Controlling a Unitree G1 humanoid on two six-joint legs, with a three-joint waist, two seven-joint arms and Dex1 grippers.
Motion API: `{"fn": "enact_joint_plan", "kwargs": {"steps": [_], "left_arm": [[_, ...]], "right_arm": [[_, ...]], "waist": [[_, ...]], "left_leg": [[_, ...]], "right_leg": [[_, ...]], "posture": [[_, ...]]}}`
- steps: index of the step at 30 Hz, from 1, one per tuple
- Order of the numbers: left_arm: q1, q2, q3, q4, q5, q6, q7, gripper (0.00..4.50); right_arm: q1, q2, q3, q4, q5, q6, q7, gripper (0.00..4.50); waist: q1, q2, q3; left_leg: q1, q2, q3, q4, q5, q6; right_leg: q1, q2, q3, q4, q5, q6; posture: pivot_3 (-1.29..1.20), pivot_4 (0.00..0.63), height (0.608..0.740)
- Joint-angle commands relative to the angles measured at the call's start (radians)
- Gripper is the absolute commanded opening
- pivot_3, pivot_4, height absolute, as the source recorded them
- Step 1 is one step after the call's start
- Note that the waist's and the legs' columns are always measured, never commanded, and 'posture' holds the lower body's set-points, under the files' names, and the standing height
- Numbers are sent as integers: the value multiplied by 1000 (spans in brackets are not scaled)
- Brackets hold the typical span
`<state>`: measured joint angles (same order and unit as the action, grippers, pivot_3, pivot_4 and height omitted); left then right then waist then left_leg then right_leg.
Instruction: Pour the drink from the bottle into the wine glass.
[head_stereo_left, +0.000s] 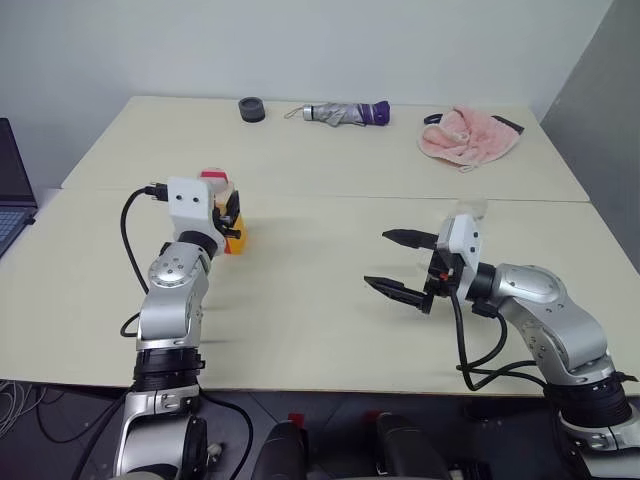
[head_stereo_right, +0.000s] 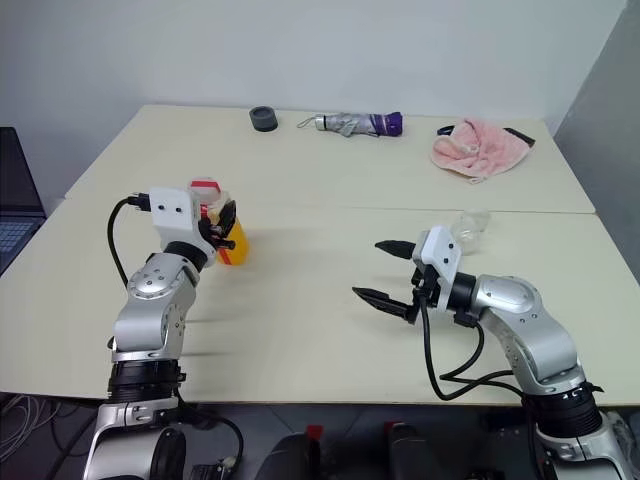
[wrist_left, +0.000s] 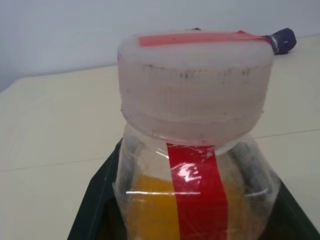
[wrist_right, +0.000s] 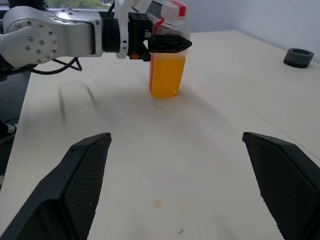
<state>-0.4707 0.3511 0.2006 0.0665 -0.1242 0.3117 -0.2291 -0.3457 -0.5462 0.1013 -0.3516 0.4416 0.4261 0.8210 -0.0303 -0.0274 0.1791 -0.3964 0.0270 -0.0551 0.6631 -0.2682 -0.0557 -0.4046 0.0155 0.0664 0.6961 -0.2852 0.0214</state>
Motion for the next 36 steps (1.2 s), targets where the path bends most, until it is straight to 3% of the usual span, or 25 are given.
{"fn": "enact_joint_plan", "kwargs": {"steps": [1, 9, 16, 24, 36], "left_arm": [[5, 19, -8, -86, -49, -8, -68, 1810], [11, 13, -61, -146, -190, 31, -284, 1810], [4, 53, -182, -150, -293, 36, -591, 1807], [-76, 79, -278, -51, -320, 10, -871, 1807], [-197, 45, -338, 131, -270, -81, -1026, 1807]], "right_arm": [[9, 7, -14, -51, -17, -12, -34, 4500], [39, 29, -47, -68, -40, -33, -108, 4500], [56, -3, -89, -140, 63, 100, -110, 4500], [-15, 51, -81, -216, 116, 265, -246, 4500], [-160, 107, -24, -228, 140, 384, -300, 4500]], "waist": [[0, 0, 0], [1, 0, 0], [-2, 0, 0], [-3, 0, 0], [-2, 0, 0]], "left_leg": [[0, 0, 0, 0, 0, 0], [-1, 0, 0, 0, 0, 0], [0, 0, 0, 0, 0, 0], [0, -1, 1, 0, 0, 0], [-1, -1, 0, 0, 0, 0]], "right_leg": [[0, 0, 0, 0, 0, 0], [0, 0, 0, 0, 0, 0], [0, 0, 0, 0, 0, 0], [0, 2, 0, 0, 0, 0], [-1, 2, 0, -1, 0, 0]], "posture": [[0, 150, 740], [0, 150, 740], [0, 150, 740], [0, 150, 740], [0, 150, 740]]}}
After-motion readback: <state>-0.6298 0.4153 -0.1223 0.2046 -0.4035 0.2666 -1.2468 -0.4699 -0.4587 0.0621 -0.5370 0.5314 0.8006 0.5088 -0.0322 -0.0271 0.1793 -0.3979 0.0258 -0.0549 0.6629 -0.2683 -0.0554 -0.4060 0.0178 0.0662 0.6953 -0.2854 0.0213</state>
